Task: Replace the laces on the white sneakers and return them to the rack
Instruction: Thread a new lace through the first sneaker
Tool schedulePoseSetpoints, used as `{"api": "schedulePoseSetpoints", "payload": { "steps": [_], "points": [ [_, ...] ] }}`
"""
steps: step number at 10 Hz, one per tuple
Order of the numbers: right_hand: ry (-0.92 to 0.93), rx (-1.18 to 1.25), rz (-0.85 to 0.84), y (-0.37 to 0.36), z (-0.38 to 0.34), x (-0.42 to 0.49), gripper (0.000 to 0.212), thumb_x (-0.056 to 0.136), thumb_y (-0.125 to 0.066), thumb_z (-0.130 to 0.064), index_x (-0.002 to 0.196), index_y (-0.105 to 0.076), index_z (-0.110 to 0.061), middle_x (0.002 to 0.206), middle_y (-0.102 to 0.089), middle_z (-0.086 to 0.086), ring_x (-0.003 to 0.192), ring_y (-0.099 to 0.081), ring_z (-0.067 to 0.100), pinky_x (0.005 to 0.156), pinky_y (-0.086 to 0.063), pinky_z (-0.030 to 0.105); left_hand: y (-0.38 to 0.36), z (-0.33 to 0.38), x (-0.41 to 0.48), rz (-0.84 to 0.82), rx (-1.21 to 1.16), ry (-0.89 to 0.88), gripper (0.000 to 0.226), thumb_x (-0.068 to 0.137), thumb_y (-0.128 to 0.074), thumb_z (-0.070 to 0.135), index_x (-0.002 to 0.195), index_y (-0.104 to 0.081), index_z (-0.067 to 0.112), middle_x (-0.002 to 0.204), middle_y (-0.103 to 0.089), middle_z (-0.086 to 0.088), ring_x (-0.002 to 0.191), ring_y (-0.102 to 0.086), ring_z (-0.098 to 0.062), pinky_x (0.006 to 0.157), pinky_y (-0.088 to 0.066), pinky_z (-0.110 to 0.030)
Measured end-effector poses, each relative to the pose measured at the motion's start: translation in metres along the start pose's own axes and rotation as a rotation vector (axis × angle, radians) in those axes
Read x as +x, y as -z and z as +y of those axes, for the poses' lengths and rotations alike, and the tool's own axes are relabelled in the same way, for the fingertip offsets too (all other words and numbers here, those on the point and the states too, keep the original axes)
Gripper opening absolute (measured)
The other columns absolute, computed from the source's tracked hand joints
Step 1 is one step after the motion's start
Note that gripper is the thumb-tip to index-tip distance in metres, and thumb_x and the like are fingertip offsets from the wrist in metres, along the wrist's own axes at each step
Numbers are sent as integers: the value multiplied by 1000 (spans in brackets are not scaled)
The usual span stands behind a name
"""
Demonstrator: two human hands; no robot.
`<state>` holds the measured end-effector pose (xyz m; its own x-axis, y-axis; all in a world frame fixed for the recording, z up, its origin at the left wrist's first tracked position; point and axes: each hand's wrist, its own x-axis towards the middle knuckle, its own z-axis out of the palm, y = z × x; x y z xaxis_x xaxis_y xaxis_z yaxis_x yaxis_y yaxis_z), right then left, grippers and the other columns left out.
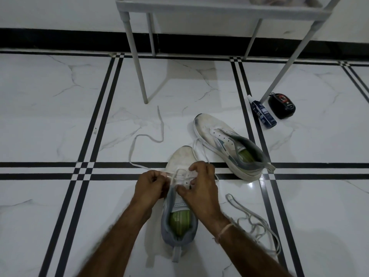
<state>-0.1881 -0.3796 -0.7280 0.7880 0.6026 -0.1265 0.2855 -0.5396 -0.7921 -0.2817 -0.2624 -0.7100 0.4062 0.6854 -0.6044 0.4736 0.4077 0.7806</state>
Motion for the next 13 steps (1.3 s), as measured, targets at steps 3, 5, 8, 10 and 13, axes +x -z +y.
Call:
{"api": "schedulePoseSetpoints", "payload": {
  "steps": [3, 5, 8, 10, 13],
  "points": [
    [-69, 57, -67, 10, -1, 7, 47, 67, -88, -18, 90, -48, -25, 98, -57, -1, 74, -59, 11, 59, -44, 13, 63, 31, 20, 208, -495, -144, 29, 104, -32, 5, 80, -45, 15, 69, -48, -2, 64, -47, -18, 60, -54, -32],
    [-138, 79, -126, 25, -2, 16, 19, 75, -84, -18, 80, -66, -20, 78, -67, -10, 75, -63, 4, 67, -49, 17, 32, -28, 17, -47, 626, -675, 20, 89, -66, 46, 78, -64, 30, 77, -55, 13, 77, -54, -4, 67, -38, -17],
    [-125, -64, -113, 21, 1, 14, 16, 79, -81, -29, 73, -71, -18, 72, -68, -11, 72, -62, 3, 66, -44, 20, 39, 12, 8, 79, -733, -10, 24, 106, -44, 14, 82, -46, 17, 61, -48, 1, 52, -47, -13, 58, -57, -31],
    [-136, -53, -100, 18, 3, 13, 17, 79, -81, -30, 75, -70, -17, 72, -68, -10, 73, -62, 3, 60, -38, 11, 30, -34, 17, -10, 641, -691, 12, 92, -72, 27, 84, -64, 26, 85, -63, 4, 83, -60, -14, 73, -46, -28],
    [-131, -45, -84, 19, 5, 12, 18, 81, -80, -29, 71, -68, -20, 72, -68, -10, 73, -63, 4, 68, -45, 22, 52, 18, 9, 117, -416, -130, 28, 104, -50, 24, 78, -46, 19, 60, -52, 9, 55, -47, -12, 52, -41, -22]
  ]
}}
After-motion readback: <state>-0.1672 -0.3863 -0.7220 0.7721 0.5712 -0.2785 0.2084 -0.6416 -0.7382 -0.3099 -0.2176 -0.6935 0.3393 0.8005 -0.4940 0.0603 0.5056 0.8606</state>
